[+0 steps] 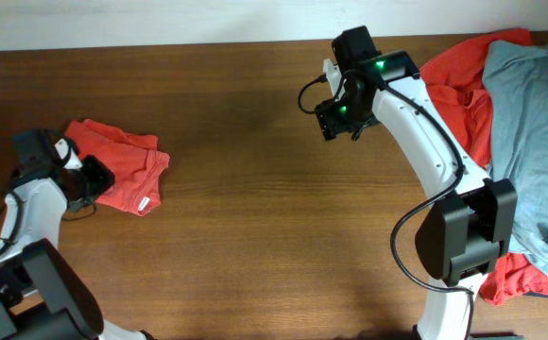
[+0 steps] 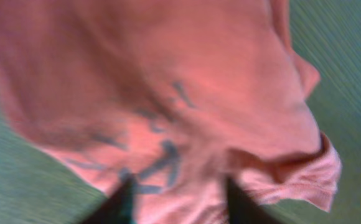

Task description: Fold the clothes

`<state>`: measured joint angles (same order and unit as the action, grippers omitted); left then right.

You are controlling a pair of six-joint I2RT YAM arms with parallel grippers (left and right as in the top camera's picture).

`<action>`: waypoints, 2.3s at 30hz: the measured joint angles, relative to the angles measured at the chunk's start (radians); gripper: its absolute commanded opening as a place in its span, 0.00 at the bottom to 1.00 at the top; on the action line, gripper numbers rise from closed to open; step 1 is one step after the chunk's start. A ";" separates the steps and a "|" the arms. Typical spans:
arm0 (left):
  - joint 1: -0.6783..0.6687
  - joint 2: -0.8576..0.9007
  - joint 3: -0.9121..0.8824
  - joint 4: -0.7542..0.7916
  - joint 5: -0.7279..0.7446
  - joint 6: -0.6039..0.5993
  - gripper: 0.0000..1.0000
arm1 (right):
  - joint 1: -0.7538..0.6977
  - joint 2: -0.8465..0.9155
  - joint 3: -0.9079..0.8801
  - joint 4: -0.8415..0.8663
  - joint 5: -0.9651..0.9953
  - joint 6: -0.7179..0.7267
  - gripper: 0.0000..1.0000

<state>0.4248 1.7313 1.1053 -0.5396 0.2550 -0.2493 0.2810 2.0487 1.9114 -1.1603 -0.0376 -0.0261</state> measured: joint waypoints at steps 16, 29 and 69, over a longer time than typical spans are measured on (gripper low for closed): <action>-0.156 0.193 -0.003 0.365 -0.135 0.227 0.03 | 0.000 0.000 0.000 -0.024 0.000 0.001 0.72; -0.146 0.259 -0.002 0.669 -0.132 0.188 0.57 | 0.000 0.000 0.000 -0.045 0.000 0.000 0.72; 0.027 0.435 0.275 0.645 -0.267 0.182 0.97 | 0.000 0.000 0.000 -0.074 0.000 0.000 0.72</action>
<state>0.4522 2.1658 1.3804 0.1051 -0.0124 -0.0677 0.2810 2.0487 1.9114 -1.2346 -0.0376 -0.0257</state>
